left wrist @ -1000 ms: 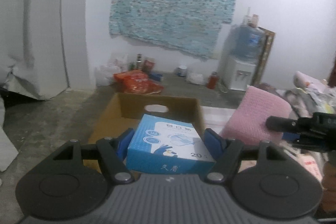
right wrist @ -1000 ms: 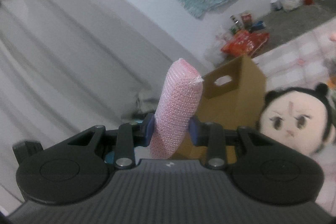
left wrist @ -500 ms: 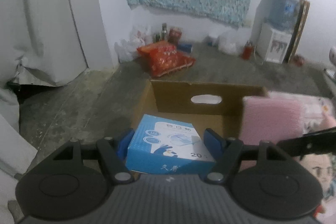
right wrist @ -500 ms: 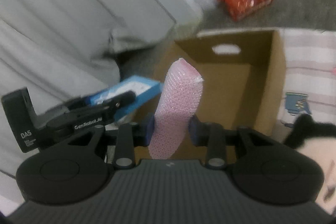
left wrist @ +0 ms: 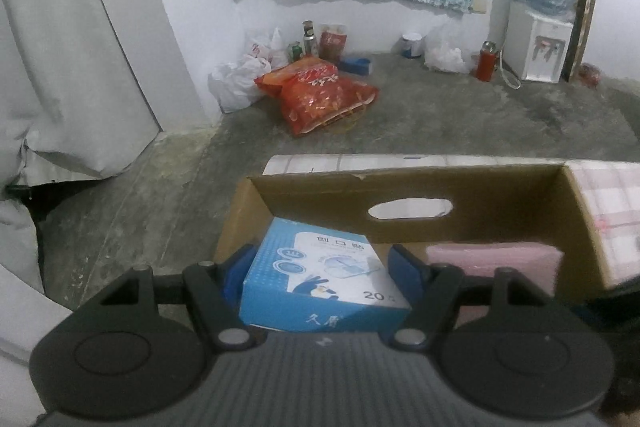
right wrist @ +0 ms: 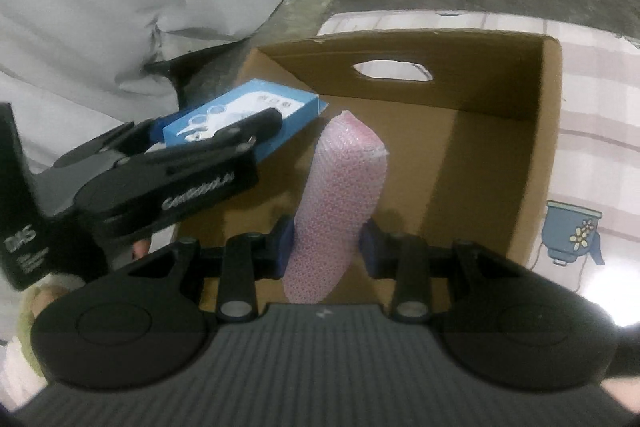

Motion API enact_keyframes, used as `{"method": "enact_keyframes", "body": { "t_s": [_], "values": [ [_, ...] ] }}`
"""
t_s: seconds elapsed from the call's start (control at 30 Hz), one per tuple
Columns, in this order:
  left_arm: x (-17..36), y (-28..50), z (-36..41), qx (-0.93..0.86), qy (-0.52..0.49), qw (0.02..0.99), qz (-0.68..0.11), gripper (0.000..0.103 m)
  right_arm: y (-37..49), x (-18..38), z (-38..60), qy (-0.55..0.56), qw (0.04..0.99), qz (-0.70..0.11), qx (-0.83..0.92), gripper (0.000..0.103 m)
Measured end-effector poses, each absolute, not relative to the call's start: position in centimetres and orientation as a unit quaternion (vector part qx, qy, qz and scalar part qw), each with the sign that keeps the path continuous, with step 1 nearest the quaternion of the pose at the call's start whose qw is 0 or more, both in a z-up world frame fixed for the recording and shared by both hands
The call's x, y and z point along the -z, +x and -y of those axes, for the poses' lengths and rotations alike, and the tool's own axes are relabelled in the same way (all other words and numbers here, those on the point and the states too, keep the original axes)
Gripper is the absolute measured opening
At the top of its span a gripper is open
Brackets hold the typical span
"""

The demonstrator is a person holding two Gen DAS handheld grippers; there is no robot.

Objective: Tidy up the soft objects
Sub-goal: 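Carry both items to the cardboard box while the left tool releases the blue box inside, then lower the pink sponge into the cardboard box and open the right tool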

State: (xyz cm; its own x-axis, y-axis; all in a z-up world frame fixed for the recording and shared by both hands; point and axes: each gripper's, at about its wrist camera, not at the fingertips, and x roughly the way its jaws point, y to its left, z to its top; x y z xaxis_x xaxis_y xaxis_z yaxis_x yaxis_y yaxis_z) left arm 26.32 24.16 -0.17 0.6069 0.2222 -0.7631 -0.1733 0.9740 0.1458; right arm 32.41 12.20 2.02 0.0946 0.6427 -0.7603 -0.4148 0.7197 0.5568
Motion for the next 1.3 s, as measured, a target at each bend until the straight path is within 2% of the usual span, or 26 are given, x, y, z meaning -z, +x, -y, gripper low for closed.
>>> {"method": "enact_keyframes", "body": {
  "t_s": [0.17, 0.33, 0.77, 0.87, 0.93, 1.03, 1.2, 1.3],
  "values": [
    [2.5, 28.6, -24.1, -0.13, 0.048, 0.883, -0.449, 0.078, 33.8, 0.4, -11.8, 0.107, 0.729, -0.577, -0.352, 0.034],
    [2.6, 28.7, -24.5, -0.132, 0.041, 0.881, -0.453, 0.079, 34.7, 1.6, -12.3, 0.109, 0.72, -0.586, -0.355, 0.034],
    [-2.8, 24.2, -24.6, -0.132, 0.031, 0.893, -0.43, 0.083, 36.7, 3.4, -16.1, 0.043, 0.68, -0.628, -0.377, 0.038],
    [-3.5, 23.2, -24.9, -0.132, 0.019, 0.895, -0.426, 0.083, 37.4, 3.9, -17.5, 0.016, 0.686, -0.616, -0.387, 0.049],
    [-3.8, 22.6, -25.1, -0.13, 0.011, 0.896, -0.424, 0.083, 38.0, 4.2, -17.9, -0.006, 0.702, -0.613, -0.363, 0.069],
    [-4.2, 21.9, -25.3, -0.131, 0.009, 0.899, -0.418, 0.083, 38.2, 4.1, -18.2, -0.037, 0.727, -0.592, -0.347, 0.081],
    [-5.3, 20.7, -25.5, -0.135, 0.004, 0.905, -0.402, 0.083, 37.7, 3.3, -17.9, -0.042, 0.746, -0.573, -0.337, 0.081],
    [-6.1, 19.9, -26.0, -0.139, -0.006, 0.91, -0.391, 0.084, 36.1, 1.2, -17.5, -0.042, 0.768, -0.53, -0.357, 0.079]
  ]
}}
